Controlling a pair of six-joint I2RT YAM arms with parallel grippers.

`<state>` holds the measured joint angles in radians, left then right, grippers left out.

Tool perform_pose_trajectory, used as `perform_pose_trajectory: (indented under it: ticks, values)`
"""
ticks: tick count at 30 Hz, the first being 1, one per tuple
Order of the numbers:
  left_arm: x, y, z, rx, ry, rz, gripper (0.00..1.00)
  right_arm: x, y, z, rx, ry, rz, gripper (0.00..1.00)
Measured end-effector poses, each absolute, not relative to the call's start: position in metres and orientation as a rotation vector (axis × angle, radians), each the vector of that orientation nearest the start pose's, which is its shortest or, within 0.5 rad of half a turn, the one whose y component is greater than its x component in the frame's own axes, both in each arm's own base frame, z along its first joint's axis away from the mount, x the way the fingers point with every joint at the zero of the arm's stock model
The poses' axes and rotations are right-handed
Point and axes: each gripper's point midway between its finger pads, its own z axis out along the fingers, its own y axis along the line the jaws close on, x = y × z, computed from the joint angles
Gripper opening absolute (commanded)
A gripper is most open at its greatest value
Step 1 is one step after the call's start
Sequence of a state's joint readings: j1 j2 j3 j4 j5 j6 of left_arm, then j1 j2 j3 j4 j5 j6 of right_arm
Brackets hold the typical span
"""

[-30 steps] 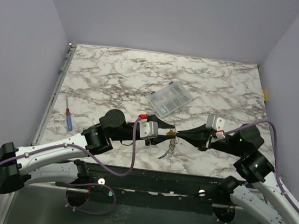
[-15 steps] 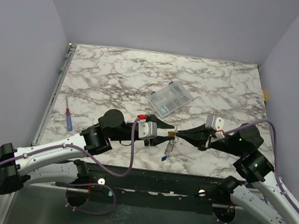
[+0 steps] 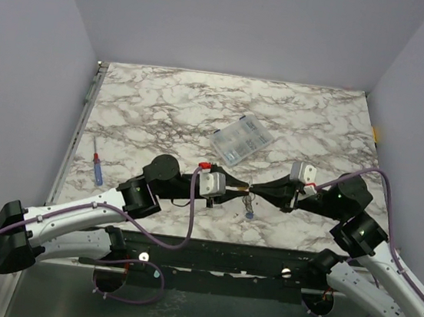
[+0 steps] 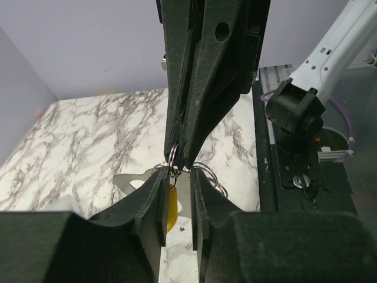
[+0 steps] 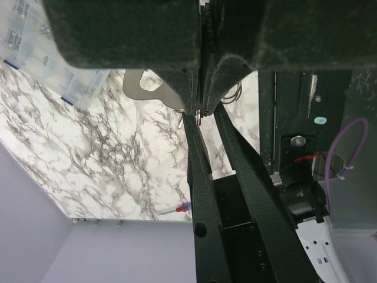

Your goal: Put the keys on the keyring

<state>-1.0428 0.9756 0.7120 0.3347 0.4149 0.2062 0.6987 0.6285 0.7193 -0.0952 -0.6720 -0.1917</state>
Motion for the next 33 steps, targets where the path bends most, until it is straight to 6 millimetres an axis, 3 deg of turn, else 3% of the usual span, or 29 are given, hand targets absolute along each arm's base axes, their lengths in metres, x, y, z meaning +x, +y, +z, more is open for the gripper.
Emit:
perform_pose_trajectory:
  ticks: [6, 12, 17, 23, 27, 33]
  values:
    - [0.13, -0.347, 0.301, 1.188, 1.057, -0.975, 0.0, 0.134, 0.246, 0.308, -1.161, 1.18, 0.916, 0.01]
    - [0.13, -0.347, 0.303, 1.183, 1.053, -0.978, 0.0, 0.134, 0.246, 0.308, -1.162, 1.178, 0.915, 0.01]
    - [0.129, -0.346, 0.304, 1.18, 1.051, -0.977, 0.0, 0.133, 0.247, 0.308, -1.167, 1.183, 0.92, 0.29]
    - [0.131, -0.345, 0.294, 1.197, 1.09, -0.959, 0.0, 0.134, 0.248, 0.324, -1.193, 1.179, 0.905, 0.47]
    - [0.133, -0.344, 0.29, 1.203, 1.107, -0.943, 0.0, 0.136, 0.246, 0.328, -1.232, 1.21, 0.876, 0.55]
    - [0.137, -0.344, 0.279, 1.217, 1.141, -0.917, 0.0, 0.142, 0.245, 0.325, -1.303, 1.297, 0.836, 0.55]
